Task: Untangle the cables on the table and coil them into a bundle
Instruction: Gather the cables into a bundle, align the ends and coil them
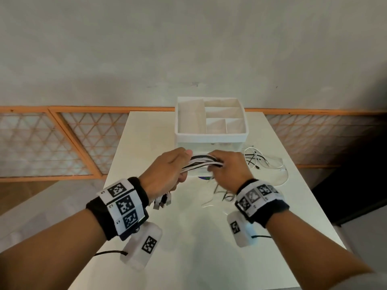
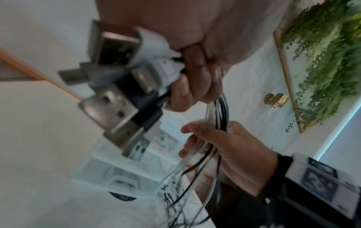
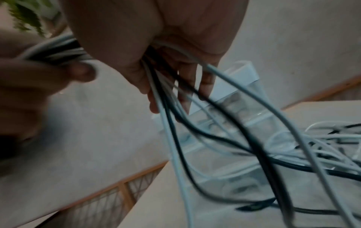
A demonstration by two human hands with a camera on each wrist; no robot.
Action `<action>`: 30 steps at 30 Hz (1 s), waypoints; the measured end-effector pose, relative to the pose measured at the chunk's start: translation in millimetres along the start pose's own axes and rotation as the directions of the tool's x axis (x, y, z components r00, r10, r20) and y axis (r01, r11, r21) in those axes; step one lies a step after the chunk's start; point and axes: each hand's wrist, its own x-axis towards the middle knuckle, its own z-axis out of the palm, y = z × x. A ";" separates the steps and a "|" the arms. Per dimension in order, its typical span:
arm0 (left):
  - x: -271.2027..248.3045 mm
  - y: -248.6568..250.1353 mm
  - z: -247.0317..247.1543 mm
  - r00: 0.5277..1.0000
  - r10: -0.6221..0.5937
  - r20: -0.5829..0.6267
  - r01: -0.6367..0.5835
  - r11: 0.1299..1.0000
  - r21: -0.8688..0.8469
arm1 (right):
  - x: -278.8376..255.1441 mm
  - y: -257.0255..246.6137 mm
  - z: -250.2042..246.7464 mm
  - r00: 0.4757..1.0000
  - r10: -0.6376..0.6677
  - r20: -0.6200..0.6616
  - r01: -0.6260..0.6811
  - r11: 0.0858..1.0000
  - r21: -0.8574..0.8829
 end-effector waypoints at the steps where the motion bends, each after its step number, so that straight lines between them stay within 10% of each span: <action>1: -1.9 -3.5 -2.5 1.000 0.005 0.003 -0.005 1.000 0.031 | 3.1 6.0 -6.0 0.999 0.001 -0.049 -0.002 1.000 -0.018; 9: -6.3 -40.5 -8.1 0.996 -0.054 0.067 0.045 0.991 0.127 | 7.7 39.9 -32.6 0.971 0.091 -0.222 -0.114 0.989 -0.090; 19: 6.0 -47.4 -7.0 0.869 -0.289 0.403 0.361 0.926 -0.114 | -1.8 29.5 -32.2 0.994 0.085 0.063 -0.080 0.994 -0.081; 30: 24.7 11.3 32.8 0.982 -0.055 0.181 0.059 0.998 -0.020 | 6.4 17.3 -31.6 0.997 0.035 0.071 -0.025 0.991 -0.132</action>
